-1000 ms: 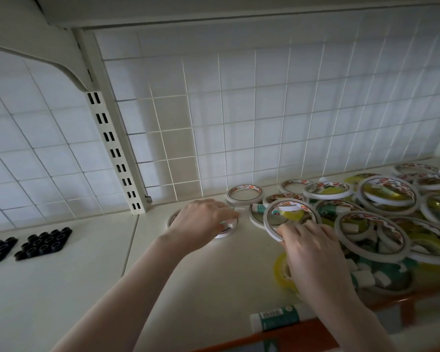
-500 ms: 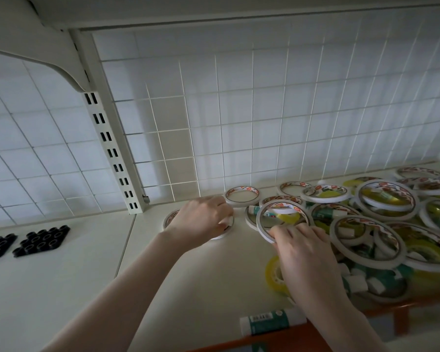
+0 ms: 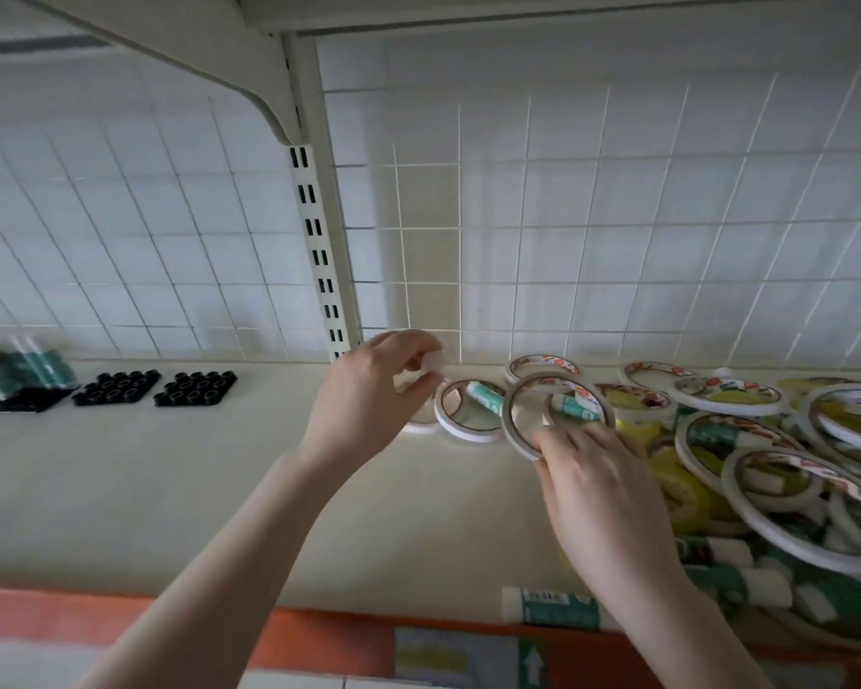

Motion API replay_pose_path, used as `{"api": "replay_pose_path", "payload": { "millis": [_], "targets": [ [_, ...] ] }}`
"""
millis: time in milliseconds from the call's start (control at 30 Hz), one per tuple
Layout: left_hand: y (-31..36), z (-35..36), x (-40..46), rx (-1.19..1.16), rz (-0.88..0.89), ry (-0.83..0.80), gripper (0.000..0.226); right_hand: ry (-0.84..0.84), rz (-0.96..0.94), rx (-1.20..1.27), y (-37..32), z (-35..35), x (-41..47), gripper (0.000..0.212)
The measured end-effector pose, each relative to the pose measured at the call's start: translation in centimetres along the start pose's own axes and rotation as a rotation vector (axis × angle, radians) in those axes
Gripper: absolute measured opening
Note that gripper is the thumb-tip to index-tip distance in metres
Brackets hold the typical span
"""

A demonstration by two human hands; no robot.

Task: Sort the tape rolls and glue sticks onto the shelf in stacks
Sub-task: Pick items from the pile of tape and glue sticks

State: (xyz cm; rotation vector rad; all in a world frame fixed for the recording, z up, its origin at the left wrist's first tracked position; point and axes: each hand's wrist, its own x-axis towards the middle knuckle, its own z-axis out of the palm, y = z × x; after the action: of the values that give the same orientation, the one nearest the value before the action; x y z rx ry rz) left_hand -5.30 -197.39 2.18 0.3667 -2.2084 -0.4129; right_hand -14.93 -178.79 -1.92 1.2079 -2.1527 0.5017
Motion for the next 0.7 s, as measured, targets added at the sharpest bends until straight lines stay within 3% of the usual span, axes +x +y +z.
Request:
{"api": "replay_pose_path", "payload": {
  "millis": [367, 700],
  "targets": [
    [-3.1, -9.2, -5.1, 0.07, -0.127, 0.201, 0.018, 0.044, -0.159, 0.133, -7.8, 2.0, 1.5, 0.035],
    [-13.4, -21.5, -9.4, 0.049, -0.198, 0.21, 0.014, 0.029, -0.199, 0.213, -23.7, 4.5, 4.1, 0.03]
  ]
}}
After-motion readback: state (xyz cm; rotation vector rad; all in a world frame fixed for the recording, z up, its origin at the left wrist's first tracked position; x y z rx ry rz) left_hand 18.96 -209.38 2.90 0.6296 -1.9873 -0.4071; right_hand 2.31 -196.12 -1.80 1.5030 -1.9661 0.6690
